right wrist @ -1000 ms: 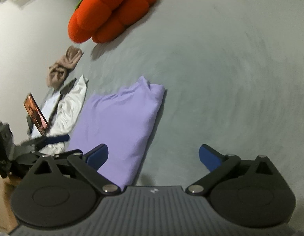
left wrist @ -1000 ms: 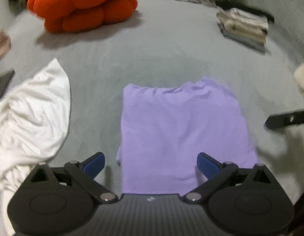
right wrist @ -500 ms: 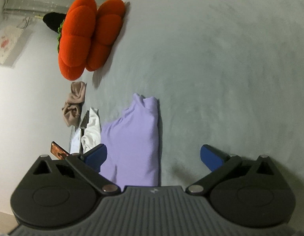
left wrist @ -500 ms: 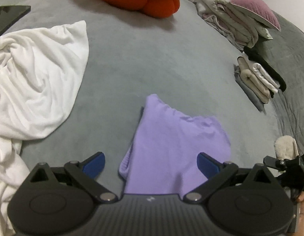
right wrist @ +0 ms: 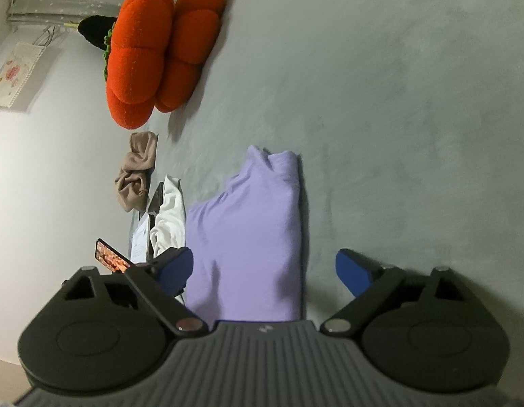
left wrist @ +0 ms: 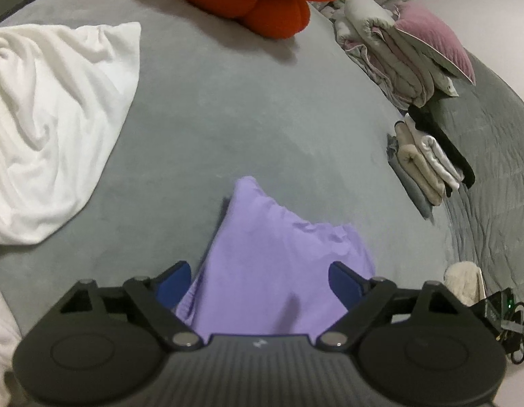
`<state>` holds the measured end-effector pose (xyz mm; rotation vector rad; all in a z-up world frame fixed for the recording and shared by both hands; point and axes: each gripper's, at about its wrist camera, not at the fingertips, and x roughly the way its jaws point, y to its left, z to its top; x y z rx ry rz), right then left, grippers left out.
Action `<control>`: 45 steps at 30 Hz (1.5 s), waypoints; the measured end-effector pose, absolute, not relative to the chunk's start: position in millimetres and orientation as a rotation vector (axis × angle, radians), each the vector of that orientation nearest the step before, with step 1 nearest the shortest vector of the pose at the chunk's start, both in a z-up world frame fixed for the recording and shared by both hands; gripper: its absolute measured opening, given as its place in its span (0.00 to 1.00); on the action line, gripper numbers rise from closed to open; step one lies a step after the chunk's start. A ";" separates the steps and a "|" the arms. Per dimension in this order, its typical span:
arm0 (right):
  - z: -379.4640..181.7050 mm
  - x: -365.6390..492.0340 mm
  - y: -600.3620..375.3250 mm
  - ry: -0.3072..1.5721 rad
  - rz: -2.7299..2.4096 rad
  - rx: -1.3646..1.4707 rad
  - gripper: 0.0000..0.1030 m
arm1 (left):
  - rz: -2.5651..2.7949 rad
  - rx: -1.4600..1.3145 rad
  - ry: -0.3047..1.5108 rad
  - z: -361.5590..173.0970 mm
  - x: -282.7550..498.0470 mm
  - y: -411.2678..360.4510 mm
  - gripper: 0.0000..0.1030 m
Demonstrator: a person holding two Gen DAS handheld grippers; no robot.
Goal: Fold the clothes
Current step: 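Grasp the folded pants edges with both grippers, then lift and carry the folded pants with both grippers onto the clothes stack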
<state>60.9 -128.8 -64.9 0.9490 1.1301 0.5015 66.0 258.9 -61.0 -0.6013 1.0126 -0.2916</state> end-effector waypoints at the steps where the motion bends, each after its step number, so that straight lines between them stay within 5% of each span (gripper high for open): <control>1: -65.5 61.2 -127.5 1.129 0.499 0.948 0.89 | -0.292 -0.606 1.012 -61.4 66.1 259.7 0.82; 7: -67.2 63.6 -117.1 1.105 0.497 0.926 0.87 | -0.293 -0.636 1.004 -65.8 66.4 264.4 0.79; 10: -68.0 63.8 -110.9 1.084 0.497 0.905 0.81 | -0.282 -0.654 1.000 -68.1 65.8 269.5 0.66; 12: -69.1 63.8 -106.4 1.068 0.497 0.890 0.73 | -0.270 -0.667 1.001 -70.4 64.9 274.0 0.48; 17: -75.1 62.2 -100.6 1.014 0.514 0.870 0.61 | -0.265 -0.752 0.982 -82.4 62.4 285.0 0.34; 20: -80.3 61.7 -99.4 0.978 0.516 0.873 0.50 | -0.270 -0.838 0.954 -94.1 61.1 289.7 0.24; 25: -94.2 62.0 -97.9 0.929 0.505 0.914 0.14 | -0.280 -0.926 0.877 -107.8 55.3 287.5 0.16; 45: -3.9 45.5 -137.5 0.614 0.546 0.836 0.16 | -0.433 -0.828 0.621 -16.1 69.1 205.1 0.12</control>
